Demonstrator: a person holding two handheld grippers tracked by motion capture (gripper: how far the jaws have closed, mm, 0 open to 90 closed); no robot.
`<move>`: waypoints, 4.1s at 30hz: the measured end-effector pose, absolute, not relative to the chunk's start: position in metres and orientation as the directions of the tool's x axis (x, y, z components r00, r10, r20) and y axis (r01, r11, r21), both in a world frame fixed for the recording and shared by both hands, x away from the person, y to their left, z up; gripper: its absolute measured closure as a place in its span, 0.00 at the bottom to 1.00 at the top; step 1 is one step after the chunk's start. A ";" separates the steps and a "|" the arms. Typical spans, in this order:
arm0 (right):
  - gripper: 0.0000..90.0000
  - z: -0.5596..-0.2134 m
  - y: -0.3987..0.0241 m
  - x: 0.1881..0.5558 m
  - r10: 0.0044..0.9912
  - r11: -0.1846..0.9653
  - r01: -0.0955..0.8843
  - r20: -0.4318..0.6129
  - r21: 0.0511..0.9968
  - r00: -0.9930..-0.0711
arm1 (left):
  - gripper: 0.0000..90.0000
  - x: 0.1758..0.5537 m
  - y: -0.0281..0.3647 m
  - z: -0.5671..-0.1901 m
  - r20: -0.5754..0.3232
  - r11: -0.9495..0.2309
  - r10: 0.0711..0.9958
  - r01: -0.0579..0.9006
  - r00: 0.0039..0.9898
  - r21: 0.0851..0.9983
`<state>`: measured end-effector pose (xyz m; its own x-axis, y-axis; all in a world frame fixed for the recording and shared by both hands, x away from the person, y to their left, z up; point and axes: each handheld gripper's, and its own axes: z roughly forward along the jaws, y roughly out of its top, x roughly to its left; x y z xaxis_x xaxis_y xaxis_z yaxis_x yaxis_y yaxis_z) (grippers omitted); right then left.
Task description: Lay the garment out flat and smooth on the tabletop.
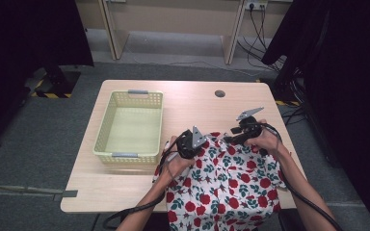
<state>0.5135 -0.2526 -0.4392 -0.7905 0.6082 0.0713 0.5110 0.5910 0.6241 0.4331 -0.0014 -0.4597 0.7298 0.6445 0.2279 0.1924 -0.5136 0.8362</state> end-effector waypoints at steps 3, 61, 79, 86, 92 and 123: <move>0.60 -0.452 -0.253 0.520 0.582 0.592 0.519 0.118 0.616 -0.805 | 0.87 0.434 -0.002 -0.462 0.227 -0.518 0.642 0.196 0.733 0.833; 0.40 -0.435 -0.271 0.499 0.765 0.503 0.506 -0.088 0.700 -0.638 | 0.46 0.469 0.003 -0.466 0.056 -0.423 0.789 0.475 0.612 0.772; 0.34 -0.472 -0.310 0.417 0.774 0.462 0.564 -0.001 0.685 -0.633 | 0.35 0.405 0.009 -0.469 -0.044 -0.466 0.693 0.494 0.720 0.734; 0.35 -0.471 -0.341 0.419 0.814 0.421 0.590 0.001 0.689 -0.581 | 0.33 0.411 -0.002 -0.476 -0.037 -0.484 0.688 0.497 0.724 0.720; 0.33 -0.470 -0.357 0.428 0.821 0.420 0.601 -0.002 0.679 -0.571 | 0.31 0.421 -0.023 -0.476 -0.022 -0.493 0.686 0.487 0.727 0.721; 0.24 -0.451 -0.338 0.472 0.833 0.379 0.623 0.040 0.685 -0.551 | 0.24 0.413 0.005 -0.469 -0.044 -0.453 0.702 0.493 0.711 0.742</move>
<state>0.4720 -0.3380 -0.4512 -0.5515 0.8332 0.0405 0.6228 0.3789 0.6845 0.4130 0.0051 -0.4690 0.7108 0.7020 -0.0439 0.4934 -0.4531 0.7424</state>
